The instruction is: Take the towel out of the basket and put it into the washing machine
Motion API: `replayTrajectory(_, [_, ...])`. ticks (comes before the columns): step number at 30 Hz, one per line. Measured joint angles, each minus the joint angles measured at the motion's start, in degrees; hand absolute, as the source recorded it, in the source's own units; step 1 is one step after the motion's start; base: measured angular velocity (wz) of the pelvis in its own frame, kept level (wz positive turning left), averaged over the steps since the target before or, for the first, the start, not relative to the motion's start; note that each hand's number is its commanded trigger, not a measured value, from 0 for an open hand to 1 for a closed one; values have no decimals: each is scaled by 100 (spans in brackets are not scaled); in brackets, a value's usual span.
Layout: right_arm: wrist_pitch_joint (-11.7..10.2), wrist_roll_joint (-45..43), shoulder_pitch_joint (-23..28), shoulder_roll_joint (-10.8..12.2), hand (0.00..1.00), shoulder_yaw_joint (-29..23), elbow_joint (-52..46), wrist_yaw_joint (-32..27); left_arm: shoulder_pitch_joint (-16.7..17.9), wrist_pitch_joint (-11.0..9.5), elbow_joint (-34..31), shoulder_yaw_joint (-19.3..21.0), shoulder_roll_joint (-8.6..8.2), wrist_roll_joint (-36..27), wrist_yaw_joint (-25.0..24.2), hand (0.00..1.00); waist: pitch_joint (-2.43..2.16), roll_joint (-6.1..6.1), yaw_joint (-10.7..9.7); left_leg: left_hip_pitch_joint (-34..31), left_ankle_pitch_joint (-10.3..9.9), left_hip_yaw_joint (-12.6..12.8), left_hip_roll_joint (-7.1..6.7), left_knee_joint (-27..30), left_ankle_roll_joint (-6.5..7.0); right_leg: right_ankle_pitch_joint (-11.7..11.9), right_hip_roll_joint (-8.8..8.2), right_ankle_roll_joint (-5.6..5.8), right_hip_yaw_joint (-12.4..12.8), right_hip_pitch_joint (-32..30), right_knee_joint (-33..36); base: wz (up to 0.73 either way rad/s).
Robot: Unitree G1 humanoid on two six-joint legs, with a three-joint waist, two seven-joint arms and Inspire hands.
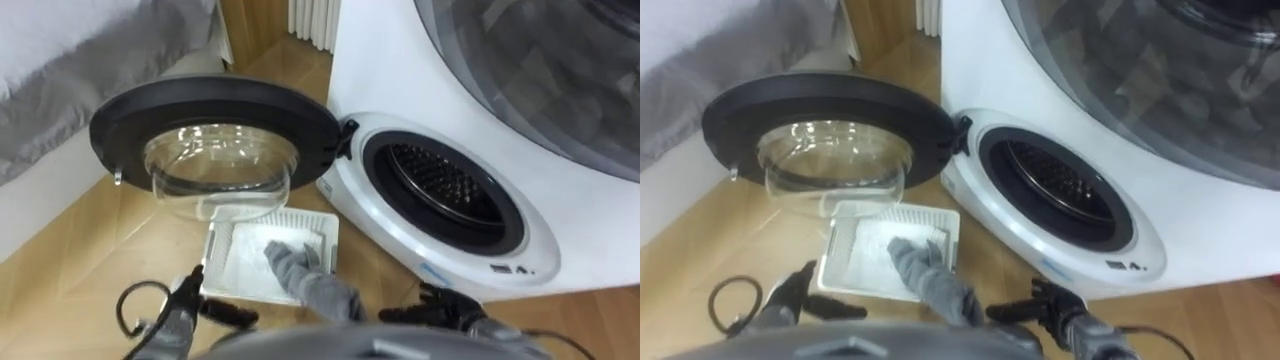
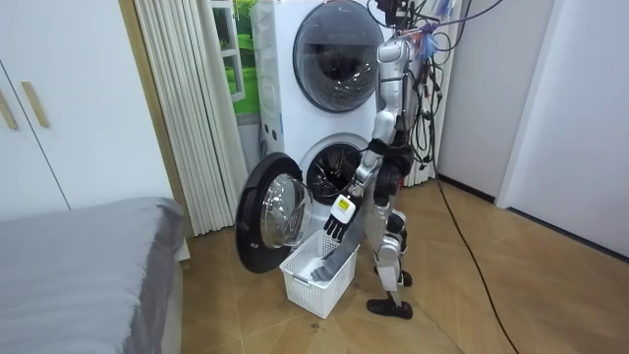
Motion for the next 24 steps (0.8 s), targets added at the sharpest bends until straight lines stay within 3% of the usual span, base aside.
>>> replayTrajectory(3, [-4, -185, -215, -15, 0, 8, 55, 31, -273, -55, 151, -160, 21, 257, 30, 0, 38, 52, -33, -316, 1, -56, 1, 221, 1, -40, -53, -42, -64, -336, 281, 11])
replayTrajectory(6, [-14, -490, -528, 13, 0, 180, 60, -12, -834, -122, 521, -367, 20, 534, 100, 0, 158, 57, -7, -941, 0, -72, -1, 628, 7, -145, -155, -102, -82, -1010, 832, 6])
replayTrajectory(10, [-67, -591, -926, 42, 0, 363, 193, -120, -1296, -146, 650, -536, -29, 804, 161, 0, 220, 54, -8, -1782, -29, -68, 4, 1212, 49, -247, -255, -177, -45, -1829, 1422, 7])
replayTrajectory(11, [-60, -582, -1067, 40, 0, 406, 191, -166, -1470, -145, 663, -623, -31, 860, 208, 0, 282, 48, -22, -2062, -36, -66, 8, 1392, 58, -277, -287, -192, -44, -2102, 1608, 8])
replayTrajectory(13, [-65, -566, -1290, 40, 0, 493, 175, -266, -1782, -143, 665, -799, -26, 979, 295, 0, 355, 66, -52, -2555, -55, -87, 11, 1641, 87, -315, -325, -224, -34, -2600, 1910, 11])
replayTrajectory(18, [-157, -365, -1616, 41, 0, 816, 10, -427, -2453, -159, 660, -1172, -50, 996, 578, 0, 405, 70, -118, -3711, -88, -84, 85, 2308, 100, -390, -402, -303, 52, -3804, 2621, -2])
replayTrajectory(20, [-262, -167, -1741, 27, 0, 997, -67, -478, -2747, -224, 661, -1309, -39, 1040, 776, 0, 463, 116, -143, -4176, -86, -57, 116, 2572, 99, -348, -409, -377, 98, -4273, 2833, -11])
replayTrajectory(24, [-354, 382, -1856, 21, 0, 1294, -313, -473, -3182, -395, 653, -1538, 23, 1040, 1060, 0, 509, 127, -186, -4989, -147, 0, 214, 3081, 67, -391, -425, -523, 144, -5127, 3353, -11])
